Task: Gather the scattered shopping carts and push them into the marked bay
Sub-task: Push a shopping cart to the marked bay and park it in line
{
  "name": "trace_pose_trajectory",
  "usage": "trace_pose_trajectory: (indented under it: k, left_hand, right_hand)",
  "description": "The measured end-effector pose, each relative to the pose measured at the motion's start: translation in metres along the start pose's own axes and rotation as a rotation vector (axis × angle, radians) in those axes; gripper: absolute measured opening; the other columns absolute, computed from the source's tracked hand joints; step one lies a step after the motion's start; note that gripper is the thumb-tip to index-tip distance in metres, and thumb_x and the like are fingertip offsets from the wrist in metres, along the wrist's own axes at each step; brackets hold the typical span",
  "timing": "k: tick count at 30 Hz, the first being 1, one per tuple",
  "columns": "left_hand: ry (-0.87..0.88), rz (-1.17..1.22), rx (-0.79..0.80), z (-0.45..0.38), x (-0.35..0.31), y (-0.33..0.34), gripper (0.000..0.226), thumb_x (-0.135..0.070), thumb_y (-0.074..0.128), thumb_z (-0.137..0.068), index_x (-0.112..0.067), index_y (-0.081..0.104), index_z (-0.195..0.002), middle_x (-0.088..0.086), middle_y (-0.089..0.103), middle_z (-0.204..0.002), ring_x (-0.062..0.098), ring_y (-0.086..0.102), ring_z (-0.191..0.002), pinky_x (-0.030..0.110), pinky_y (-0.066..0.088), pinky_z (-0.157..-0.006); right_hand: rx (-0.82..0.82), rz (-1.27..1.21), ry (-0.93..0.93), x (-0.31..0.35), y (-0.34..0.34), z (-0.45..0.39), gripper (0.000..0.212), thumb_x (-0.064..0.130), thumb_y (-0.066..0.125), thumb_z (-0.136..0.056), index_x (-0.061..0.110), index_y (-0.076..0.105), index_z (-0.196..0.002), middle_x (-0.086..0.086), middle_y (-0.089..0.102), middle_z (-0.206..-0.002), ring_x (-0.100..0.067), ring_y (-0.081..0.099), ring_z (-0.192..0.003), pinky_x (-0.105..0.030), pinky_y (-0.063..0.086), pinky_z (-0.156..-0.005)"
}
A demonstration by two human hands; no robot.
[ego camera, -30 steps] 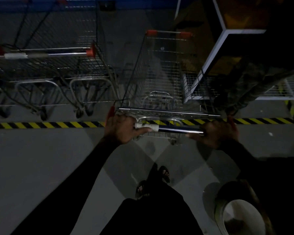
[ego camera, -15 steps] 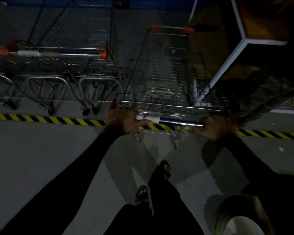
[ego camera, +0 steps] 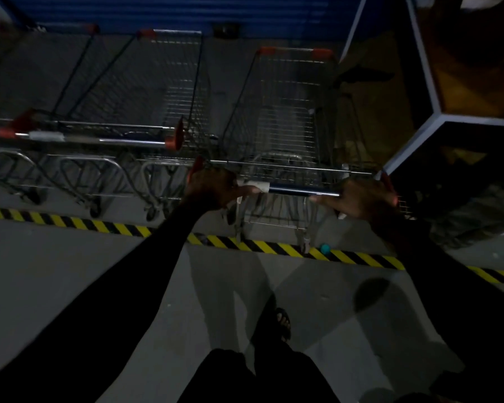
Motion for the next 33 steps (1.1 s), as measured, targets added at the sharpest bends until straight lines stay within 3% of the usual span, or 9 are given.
trace_pose_trajectory:
  k: [4, 8, 11, 15, 18, 21, 25, 29, 33]
  left_hand:
    - [0.005, -0.064, -0.067, -0.035, 0.022, 0.006, 0.09, -0.103, 0.029, -0.082, -0.023, 0.065, -0.062, -0.007, 0.067, -0.063, 0.014, 0.072, -0.083, 0.055, 0.001, -0.129]
    - [0.052, -0.081, -0.126, -0.055, 0.034, 0.003, 0.088, -0.101, 0.029, -0.084, -0.024, 0.066, -0.062, -0.009, 0.063, -0.058, 0.013, 0.069, -0.075, 0.058, 0.01, -0.128]
    - [0.085, -0.075, -0.149, -0.061, 0.033, -0.003, 0.082, -0.1, 0.031, -0.084, -0.026, 0.053, -0.055, -0.013, 0.048, -0.05, 0.013, 0.06, -0.067, 0.058, 0.018, -0.126]
    - [0.099, -0.028, -0.192, -0.064, 0.038, -0.007, 0.078, -0.1, 0.025, -0.083, -0.029, 0.046, -0.058, -0.009, 0.043, -0.054, 0.021, 0.064, -0.066, 0.049, 0.048, -0.105]
    - [0.114, 0.002, -0.24, -0.069, 0.05, -0.007, 0.08, -0.097, 0.029, -0.087, -0.025, 0.05, -0.058, -0.008, 0.046, -0.053, 0.022, 0.061, -0.059, 0.041, 0.056, -0.079]
    - [0.114, 0.004, -0.191, -0.081, 0.063, -0.003, 0.086, -0.1, 0.025, -0.086, -0.024, 0.056, -0.059, -0.006, 0.052, -0.053, 0.02, 0.06, -0.058, 0.041, 0.056, -0.076]
    - [0.112, 0.036, -0.174, -0.083, 0.068, -0.006, 0.082, -0.099, 0.028, -0.087, -0.024, 0.048, -0.057, -0.008, 0.045, -0.049, 0.015, 0.051, -0.05, 0.03, 0.047, -0.056]
    - [0.103, 0.015, -0.169, -0.079, 0.067, -0.009, 0.084, -0.098, 0.03, -0.087, -0.023, 0.051, -0.057, -0.008, 0.046, -0.049, 0.009, 0.048, -0.047, 0.029, 0.028, -0.051]
    - [0.076, 0.036, -0.139, -0.079, 0.065, -0.01, 0.082, -0.102, 0.026, -0.083, -0.028, 0.057, -0.066, -0.01, 0.054, -0.057, 0.014, 0.06, -0.06, 0.034, 0.045, -0.065]
  right_hand:
    - [-0.022, -0.049, 0.015, 0.009, -0.017, -0.018, 0.093, 0.114, 0.027, -0.061, 0.027, 0.061, -0.06, 0.005, 0.068, -0.062, -0.018, 0.075, -0.078, -0.043, 0.06, -0.091]
    - [-0.079, 0.055, -0.006, 0.016, -0.027, -0.04, 0.112, 0.116, 0.014, -0.058, 0.03, 0.077, -0.092, 0.002, 0.077, -0.087, -0.018, 0.072, -0.086, -0.034, 0.057, -0.084]
    - [-0.086, 0.106, 0.002, 0.018, -0.034, -0.049, 0.114, 0.116, 0.013, -0.057, 0.028, 0.078, -0.087, 0.003, 0.075, -0.078, -0.014, 0.068, -0.074, -0.029, 0.051, -0.072]
    - [-0.11, 0.177, -0.03, 0.025, -0.036, -0.062, 0.112, 0.114, 0.011, -0.062, 0.027, 0.079, -0.078, 0.007, 0.07, -0.064, -0.006, 0.064, -0.06, -0.024, 0.039, -0.058]
    - [-0.131, 0.162, -0.024, 0.03, -0.036, -0.072, 0.109, 0.112, 0.015, -0.065, 0.024, 0.078, -0.075, 0.007, 0.068, -0.06, -0.006, 0.064, -0.058, -0.022, 0.042, -0.058]
    - [-0.133, 0.123, 0.0, 0.036, -0.034, -0.082, 0.109, 0.113, 0.017, -0.065, 0.027, 0.08, -0.087, 0.005, 0.075, -0.075, -0.012, 0.07, -0.072, -0.027, 0.049, -0.069]
    - [-0.123, 0.066, -0.043, 0.038, -0.035, -0.095, 0.106, 0.113, 0.015, -0.063, 0.039, 0.08, -0.103, 0.006, 0.079, -0.093, -0.013, 0.073, -0.086, -0.035, 0.061, -0.087]
    - [-0.129, 0.072, -0.022, 0.036, -0.037, -0.094, 0.097, 0.112, 0.02, -0.066, 0.044, 0.079, -0.1, 0.007, 0.078, -0.087, -0.011, 0.072, -0.078, -0.031, 0.061, -0.081]
    - [-0.187, 0.107, -0.033, 0.038, -0.043, -0.089, 0.099, 0.111, 0.02, -0.068, 0.036, 0.081, -0.088, 0.008, 0.075, -0.072, -0.006, 0.07, -0.068, -0.027, 0.061, -0.072]
Point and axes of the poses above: each hand's wrist, its own z-axis away from the middle knuckle, its own y-axis out of the palm, x = y × z, the point moved 6 cm from there along -z, towards the middle knuckle
